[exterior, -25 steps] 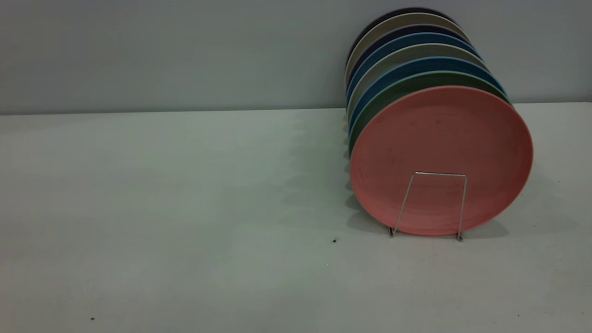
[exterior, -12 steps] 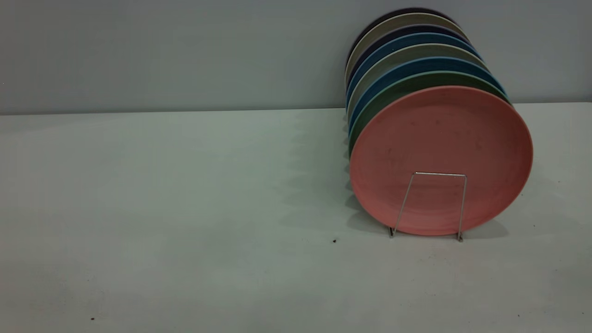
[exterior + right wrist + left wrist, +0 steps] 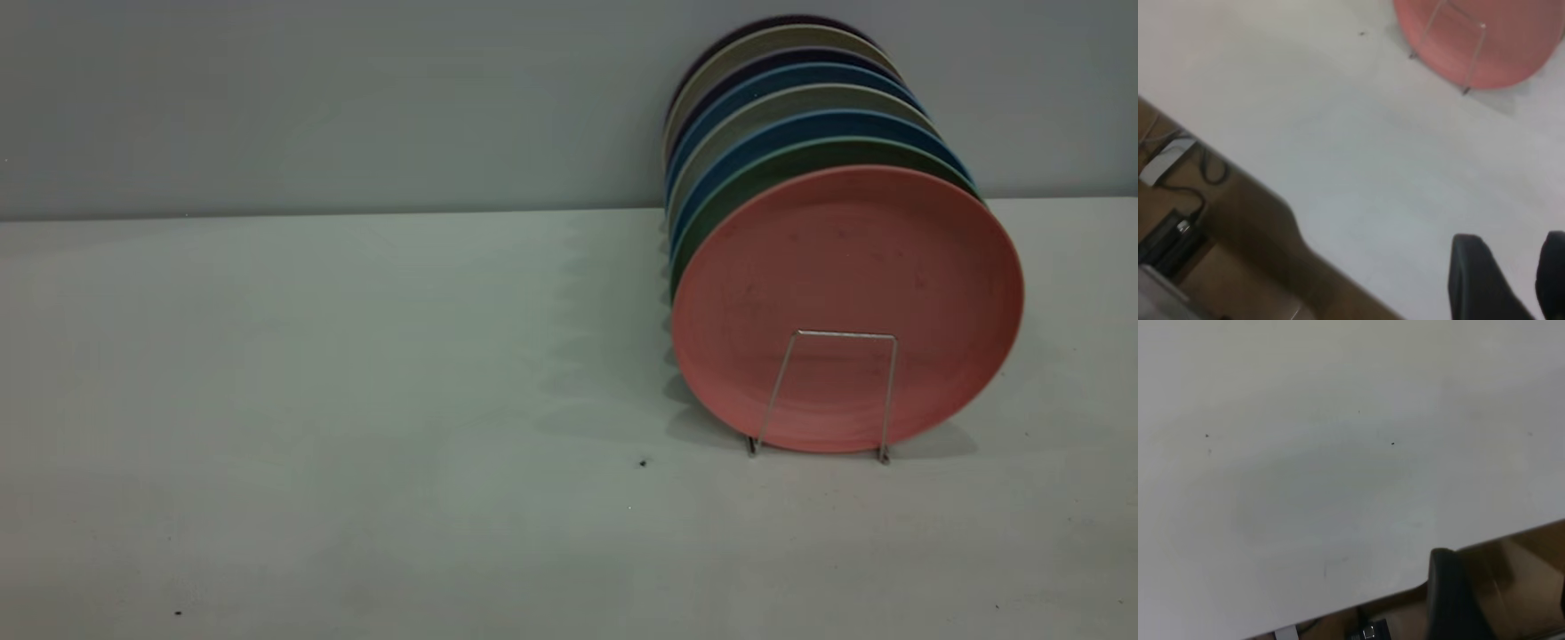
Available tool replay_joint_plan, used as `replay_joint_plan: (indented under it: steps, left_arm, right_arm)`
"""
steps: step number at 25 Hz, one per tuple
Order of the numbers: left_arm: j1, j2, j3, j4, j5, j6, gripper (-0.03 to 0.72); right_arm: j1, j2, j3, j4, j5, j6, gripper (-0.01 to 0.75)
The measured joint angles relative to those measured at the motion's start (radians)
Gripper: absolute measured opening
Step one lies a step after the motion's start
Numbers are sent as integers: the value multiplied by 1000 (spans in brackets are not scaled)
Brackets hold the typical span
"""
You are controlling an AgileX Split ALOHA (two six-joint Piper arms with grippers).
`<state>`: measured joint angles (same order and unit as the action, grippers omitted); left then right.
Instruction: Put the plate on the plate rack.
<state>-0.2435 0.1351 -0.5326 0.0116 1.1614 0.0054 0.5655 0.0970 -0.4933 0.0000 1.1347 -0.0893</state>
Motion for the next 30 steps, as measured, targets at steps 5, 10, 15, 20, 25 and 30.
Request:
replay_joint_plan:
  steps: [5,10,15,20,25,30]
  left_arm:
    - [0,-60,8,0,0,0,431]
    - [0,-89,11,0,0,2,431]
    - [0,-90,46,-12,-23,35,431]
    - [0,-90,46,-21,-24,42,431]
    - [0,-90,46,-23,-25,44,431]
    - [0,-90,46,-23,-25,45,431]
  right_arm:
    - [0,-53,1,-40,24,8,237]
    - [0,-92,1,-42,31,8,237]
    - [0,-94,3,-43,29,8,237]
    - [0,-94,16,-43,9,8,237]
    - [0,-97,20,-43,6,8,237]
    - [0,-97,21,-43,6,8,237]
